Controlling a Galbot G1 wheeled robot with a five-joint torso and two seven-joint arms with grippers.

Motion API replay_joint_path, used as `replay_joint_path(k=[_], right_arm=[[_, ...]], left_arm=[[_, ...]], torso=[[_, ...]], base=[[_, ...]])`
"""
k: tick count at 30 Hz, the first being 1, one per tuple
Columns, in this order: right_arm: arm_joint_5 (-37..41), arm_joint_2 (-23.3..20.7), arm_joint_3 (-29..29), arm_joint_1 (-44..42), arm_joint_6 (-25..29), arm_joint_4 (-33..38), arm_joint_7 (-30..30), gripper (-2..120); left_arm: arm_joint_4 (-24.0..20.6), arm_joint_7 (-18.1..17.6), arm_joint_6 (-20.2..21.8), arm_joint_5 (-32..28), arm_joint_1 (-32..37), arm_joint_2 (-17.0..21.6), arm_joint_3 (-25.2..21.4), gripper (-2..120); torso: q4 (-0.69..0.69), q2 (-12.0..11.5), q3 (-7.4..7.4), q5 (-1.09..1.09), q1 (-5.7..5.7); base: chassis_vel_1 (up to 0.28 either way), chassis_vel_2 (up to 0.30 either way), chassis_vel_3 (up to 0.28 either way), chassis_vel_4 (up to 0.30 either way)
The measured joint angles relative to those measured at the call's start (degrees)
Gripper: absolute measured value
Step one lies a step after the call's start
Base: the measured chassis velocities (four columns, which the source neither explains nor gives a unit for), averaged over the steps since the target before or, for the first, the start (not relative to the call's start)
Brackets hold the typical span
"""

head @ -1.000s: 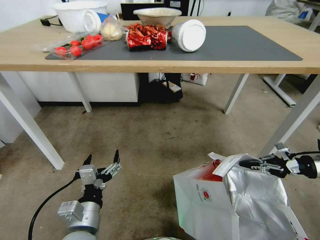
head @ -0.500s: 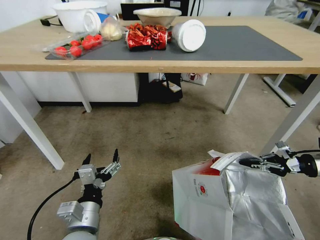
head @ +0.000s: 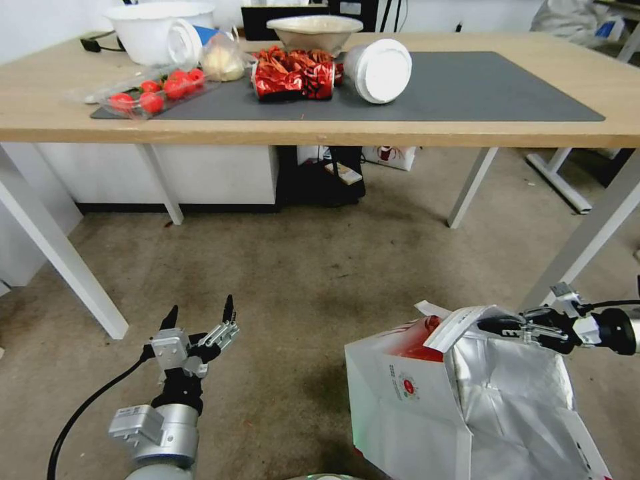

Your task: Pick up the food delivery bag from the floor and place it on the table.

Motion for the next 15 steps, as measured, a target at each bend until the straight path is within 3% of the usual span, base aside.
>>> replay_joint_path(k=[6, 15], right_arm=[[0.0, 0.1, 0.1, 0.0, 0.2, 0.0, 0.2, 0], [-0.3, 0.5, 0.1, -0.1, 0.5, 0.0, 0.3, 0]], left_arm=[[0.0, -0.1, -0.6, -0.8, 0.1, 0.0, 0.1, 100], [0.0, -0.2, -0.7, -0.9, 0.2, 0.0, 0.1, 100]], torso=[[0.00, 0.3, 0.12, 0.00, 0.05], [0.00, 2.2, 2.01, 0.00, 0.08]], base=[[0.000, 0.000, 0.000, 0.000], [0.000, 0.000, 0.000, 0.000]])
